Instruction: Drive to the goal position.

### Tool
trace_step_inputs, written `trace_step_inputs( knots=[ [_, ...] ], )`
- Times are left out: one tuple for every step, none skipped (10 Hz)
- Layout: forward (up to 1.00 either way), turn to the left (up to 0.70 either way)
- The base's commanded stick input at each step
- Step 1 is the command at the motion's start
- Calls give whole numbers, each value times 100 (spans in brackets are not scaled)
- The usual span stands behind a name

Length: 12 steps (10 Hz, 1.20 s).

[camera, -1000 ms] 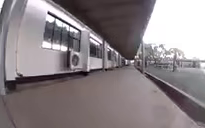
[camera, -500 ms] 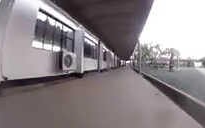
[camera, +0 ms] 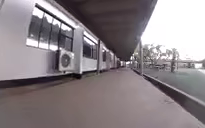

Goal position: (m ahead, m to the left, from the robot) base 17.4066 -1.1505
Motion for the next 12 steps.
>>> trace_step_inputs(
  knots=[
    [70,0],
    [70,0],
    [70,-6],
    [70,-21],
    [70,-34],
    [70,-28],
    [70,0],
    [70,0],
    [70,0],
    [70,0],
    [70,0],
    [70,0]
  ],
)
